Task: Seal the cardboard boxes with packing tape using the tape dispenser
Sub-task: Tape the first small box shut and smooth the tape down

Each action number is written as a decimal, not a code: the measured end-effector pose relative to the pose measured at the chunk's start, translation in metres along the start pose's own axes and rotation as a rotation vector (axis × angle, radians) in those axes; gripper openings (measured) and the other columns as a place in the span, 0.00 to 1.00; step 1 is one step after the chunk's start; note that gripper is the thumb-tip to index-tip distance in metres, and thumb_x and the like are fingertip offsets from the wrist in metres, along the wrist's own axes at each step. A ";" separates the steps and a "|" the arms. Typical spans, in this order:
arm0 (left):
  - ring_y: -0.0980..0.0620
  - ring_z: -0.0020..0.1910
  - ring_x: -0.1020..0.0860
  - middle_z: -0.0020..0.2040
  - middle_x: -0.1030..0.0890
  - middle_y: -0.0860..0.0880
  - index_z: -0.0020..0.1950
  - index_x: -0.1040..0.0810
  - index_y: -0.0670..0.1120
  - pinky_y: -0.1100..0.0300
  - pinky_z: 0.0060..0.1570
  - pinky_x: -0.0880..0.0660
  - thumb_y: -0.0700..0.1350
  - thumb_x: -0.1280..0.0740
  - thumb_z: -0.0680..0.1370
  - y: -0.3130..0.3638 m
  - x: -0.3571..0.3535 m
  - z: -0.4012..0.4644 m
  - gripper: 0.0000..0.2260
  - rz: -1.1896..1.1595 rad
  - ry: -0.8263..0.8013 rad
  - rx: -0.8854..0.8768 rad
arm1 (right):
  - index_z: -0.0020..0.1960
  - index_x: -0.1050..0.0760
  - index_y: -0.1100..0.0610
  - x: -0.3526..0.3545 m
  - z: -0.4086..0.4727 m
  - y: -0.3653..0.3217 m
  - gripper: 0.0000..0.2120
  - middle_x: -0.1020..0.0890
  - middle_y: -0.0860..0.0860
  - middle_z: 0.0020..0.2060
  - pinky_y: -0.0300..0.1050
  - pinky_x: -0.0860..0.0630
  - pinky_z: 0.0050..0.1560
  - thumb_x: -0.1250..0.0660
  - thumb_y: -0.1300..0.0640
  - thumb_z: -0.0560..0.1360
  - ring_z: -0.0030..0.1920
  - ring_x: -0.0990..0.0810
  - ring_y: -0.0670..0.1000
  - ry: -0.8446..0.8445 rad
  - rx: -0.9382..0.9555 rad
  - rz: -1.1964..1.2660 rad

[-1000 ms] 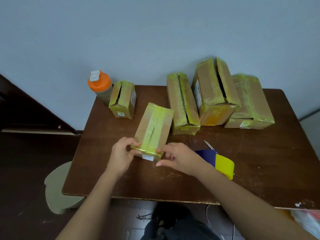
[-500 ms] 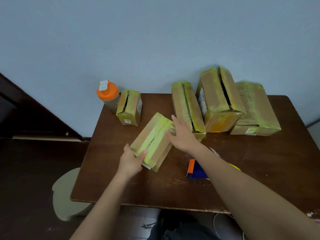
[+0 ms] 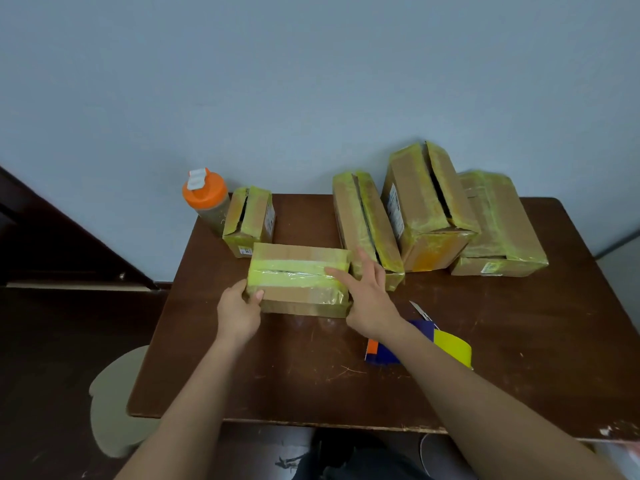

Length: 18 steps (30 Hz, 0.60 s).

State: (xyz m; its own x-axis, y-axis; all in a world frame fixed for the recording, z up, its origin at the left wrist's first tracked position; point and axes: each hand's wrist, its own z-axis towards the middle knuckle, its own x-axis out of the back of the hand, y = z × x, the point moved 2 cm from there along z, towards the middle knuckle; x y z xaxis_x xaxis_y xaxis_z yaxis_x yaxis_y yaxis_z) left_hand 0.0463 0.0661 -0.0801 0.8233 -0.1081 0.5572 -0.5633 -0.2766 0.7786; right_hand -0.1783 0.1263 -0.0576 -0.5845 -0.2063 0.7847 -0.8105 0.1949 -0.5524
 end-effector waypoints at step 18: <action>0.52 0.76 0.50 0.76 0.53 0.57 0.76 0.37 0.55 0.50 0.74 0.44 0.59 0.21 0.60 0.016 -0.033 -0.043 0.47 0.355 -0.384 -0.451 | 0.67 0.34 0.54 -0.008 -0.020 0.007 0.26 0.31 0.53 0.61 0.49 0.23 0.53 0.28 0.59 0.73 0.56 0.25 0.55 -0.023 0.050 -0.131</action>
State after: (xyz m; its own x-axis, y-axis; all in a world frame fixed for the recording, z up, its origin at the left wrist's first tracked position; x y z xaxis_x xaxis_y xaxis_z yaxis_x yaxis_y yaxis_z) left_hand 0.0071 0.1060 -0.0740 0.5031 -0.4724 0.7237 -0.7089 0.2534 0.6582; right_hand -0.1786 0.1485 -0.0626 -0.4740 -0.2490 0.8446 -0.8804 0.1174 -0.4595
